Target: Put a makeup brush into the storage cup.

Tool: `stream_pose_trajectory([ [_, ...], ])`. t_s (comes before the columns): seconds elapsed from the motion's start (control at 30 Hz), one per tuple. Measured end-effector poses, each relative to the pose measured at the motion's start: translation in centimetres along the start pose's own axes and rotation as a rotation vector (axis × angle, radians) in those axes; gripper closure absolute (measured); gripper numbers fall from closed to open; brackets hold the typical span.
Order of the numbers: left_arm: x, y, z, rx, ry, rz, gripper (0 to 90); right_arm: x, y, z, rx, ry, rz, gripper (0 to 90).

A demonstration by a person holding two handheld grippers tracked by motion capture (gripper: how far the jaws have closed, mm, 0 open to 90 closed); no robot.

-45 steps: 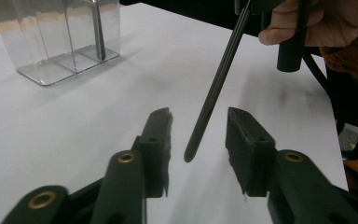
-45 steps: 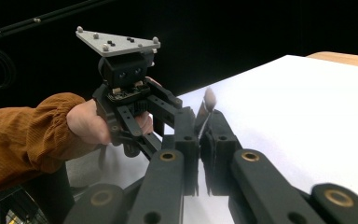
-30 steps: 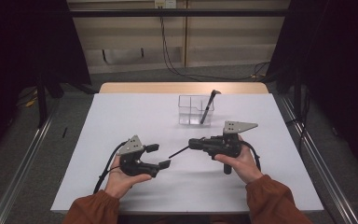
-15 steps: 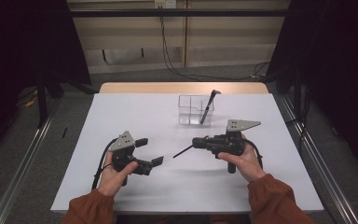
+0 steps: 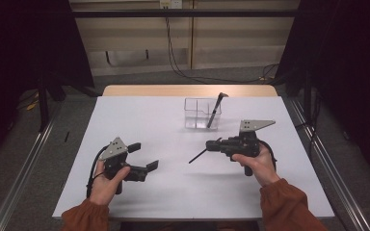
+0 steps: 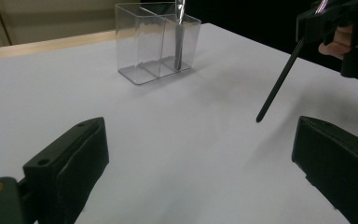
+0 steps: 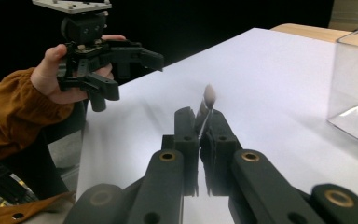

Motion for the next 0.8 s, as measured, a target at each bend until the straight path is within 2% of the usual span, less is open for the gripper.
stream_pose_trajectory([
  [0.2, -0.7, -0.4, -1.8, 0.045, 0.021, -0.018, 3.6, 0.4, 0.8, -0.8, -0.031, -0.003, 0.014, 85.5],
  [0.27, -1.0, -0.4, -2.4, 0.056, 0.022, -0.012, 3.5, 0.5, 1.0, -1.0, -0.046, -0.014, 0.011, 85.6],
  [0.33, -1.3, -0.3, -2.7, 0.075, 0.024, 0.015, 3.7, 0.7, 1.3, -1.1, -0.053, -0.010, 0.010, 85.6],
  [0.43, -1.7, -0.2, -3.2, 0.067, 0.041, 0.002, 3.5, 1.0, 1.7, -1.4, -0.068, -0.010, 0.006, 85.6],
  [0.57, -1.8, -0.3, -3.7, 0.088, 0.047, 0.006, 3.3, 1.5, 2.0, -1.8, -0.082, -0.005, 0.001, 85.6],
  [0.67, -2.1, -0.6, -3.8, 0.099, 0.025, 0.015, 3.3, 1.9, 2.3, -2.2, -0.089, 0.006, 0.003, 85.6],
  [0.8, -2.3, -0.8, -4.0, 0.110, 0.022, 0.016, 3.3, 2.2, 2.9, -2.5, -0.106, 0.013, 0.015, 85.6],
])
Point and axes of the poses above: each handheld gripper's, and its own axes: z roughly forward along the jaws, x roughly out of its top, y roughly to its right, the point moved 5 cm from there along z, roughly forward along the jaws, and after that the axes turned 12 degrees about -x, right-handed, at the moved point
